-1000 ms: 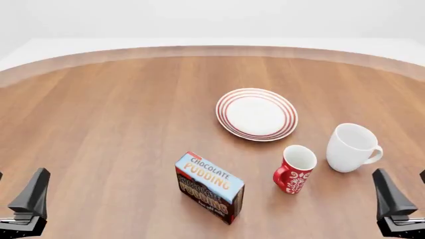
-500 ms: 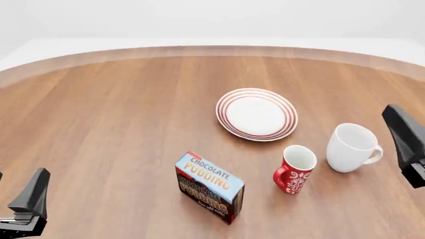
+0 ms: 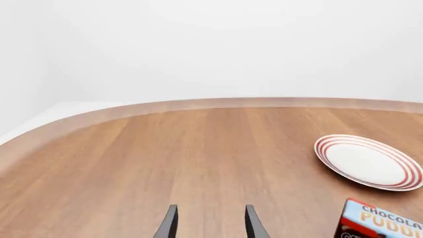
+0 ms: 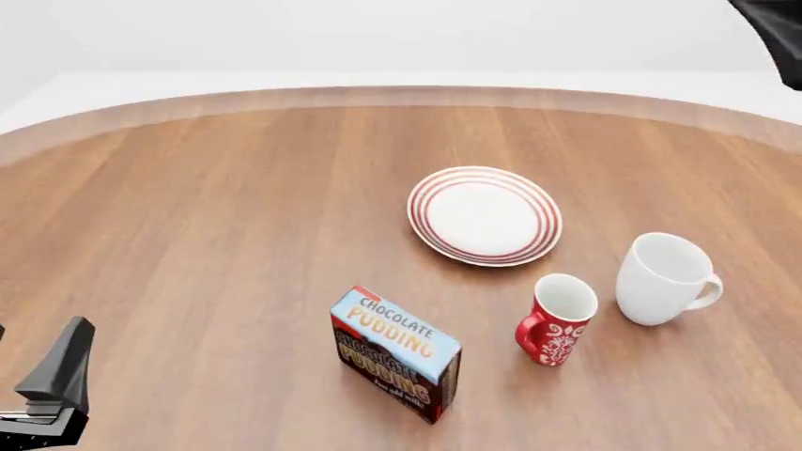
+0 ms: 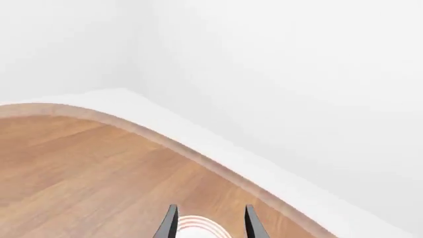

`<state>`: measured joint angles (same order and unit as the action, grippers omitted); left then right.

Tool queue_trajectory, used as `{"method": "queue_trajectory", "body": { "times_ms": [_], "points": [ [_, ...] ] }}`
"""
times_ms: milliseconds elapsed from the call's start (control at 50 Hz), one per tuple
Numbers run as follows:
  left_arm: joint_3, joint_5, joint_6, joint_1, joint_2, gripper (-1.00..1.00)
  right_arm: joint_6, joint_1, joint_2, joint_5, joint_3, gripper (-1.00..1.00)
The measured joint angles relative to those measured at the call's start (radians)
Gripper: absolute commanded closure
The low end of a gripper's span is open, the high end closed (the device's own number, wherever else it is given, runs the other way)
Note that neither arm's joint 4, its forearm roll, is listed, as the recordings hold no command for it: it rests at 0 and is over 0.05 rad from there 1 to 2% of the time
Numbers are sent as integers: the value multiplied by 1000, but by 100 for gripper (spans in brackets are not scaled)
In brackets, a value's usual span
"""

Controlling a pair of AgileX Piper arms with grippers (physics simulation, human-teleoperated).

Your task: Put the chocolate pudding to the right of the plate.

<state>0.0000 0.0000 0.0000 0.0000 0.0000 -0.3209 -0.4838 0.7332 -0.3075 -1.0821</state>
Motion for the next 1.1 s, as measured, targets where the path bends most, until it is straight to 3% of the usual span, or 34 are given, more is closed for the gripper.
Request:
{"method": "queue_trajectory", "body": {
  "times_ms": [240,500,1100],
  "points": [
    [0,0,0,0,0,-100,-17,-144,190,-109,-191,-100],
    [0,0,0,0,0,-100,5,-230,317,-177,-264,-100],
    [0,0,0,0,0,-100,119,-284,368,-36,-44,-100]
  ]
}}
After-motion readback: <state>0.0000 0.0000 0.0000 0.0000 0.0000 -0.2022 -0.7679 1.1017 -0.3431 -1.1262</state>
